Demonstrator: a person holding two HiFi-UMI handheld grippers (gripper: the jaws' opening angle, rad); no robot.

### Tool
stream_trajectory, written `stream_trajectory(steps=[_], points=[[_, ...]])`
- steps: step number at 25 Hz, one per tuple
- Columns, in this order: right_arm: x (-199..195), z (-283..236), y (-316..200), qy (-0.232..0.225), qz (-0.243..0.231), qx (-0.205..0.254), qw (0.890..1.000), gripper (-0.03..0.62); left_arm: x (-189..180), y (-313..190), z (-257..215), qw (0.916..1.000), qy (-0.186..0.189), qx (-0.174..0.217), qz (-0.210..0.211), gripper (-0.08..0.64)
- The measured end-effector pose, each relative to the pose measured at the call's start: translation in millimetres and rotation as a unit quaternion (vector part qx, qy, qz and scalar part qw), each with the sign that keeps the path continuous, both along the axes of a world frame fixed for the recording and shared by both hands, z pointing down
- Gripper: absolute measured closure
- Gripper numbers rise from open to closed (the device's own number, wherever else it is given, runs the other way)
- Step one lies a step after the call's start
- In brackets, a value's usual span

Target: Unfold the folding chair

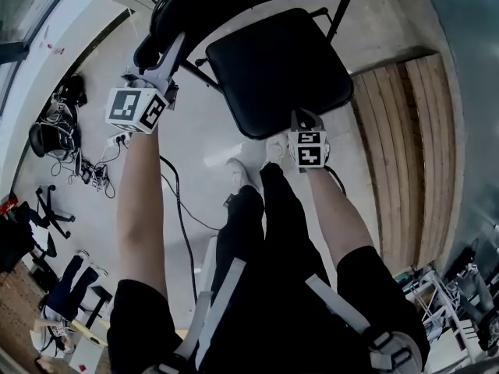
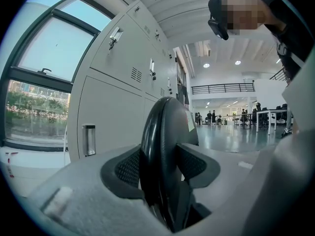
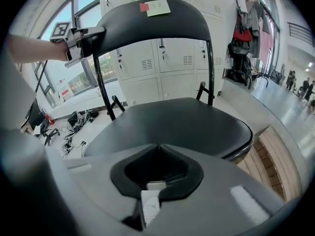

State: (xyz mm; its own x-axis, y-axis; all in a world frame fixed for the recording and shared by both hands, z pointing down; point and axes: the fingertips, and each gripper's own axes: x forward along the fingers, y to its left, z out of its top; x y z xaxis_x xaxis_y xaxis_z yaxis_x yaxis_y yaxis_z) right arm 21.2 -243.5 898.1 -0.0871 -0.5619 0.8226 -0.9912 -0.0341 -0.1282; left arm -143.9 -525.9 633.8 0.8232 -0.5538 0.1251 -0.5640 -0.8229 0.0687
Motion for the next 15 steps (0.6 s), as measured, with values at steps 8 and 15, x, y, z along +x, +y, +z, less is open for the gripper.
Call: stream_trajectory(steps=[8, 15], points=[[-0.5, 19.5, -9.8, -0.007, -0.004, -0.017, 1.0, 0.581, 0.7, -36.3, 14.5, 0.9998, 0.015, -0.007, -0.006, 0.341], [1.1, 49.8, -5.4, -0.014, -0.009, -0.043, 0.999, 0.583, 1.5, -64.0, 30.3, 0.9993, 0.021, -0.027, -0.017, 0.333]])
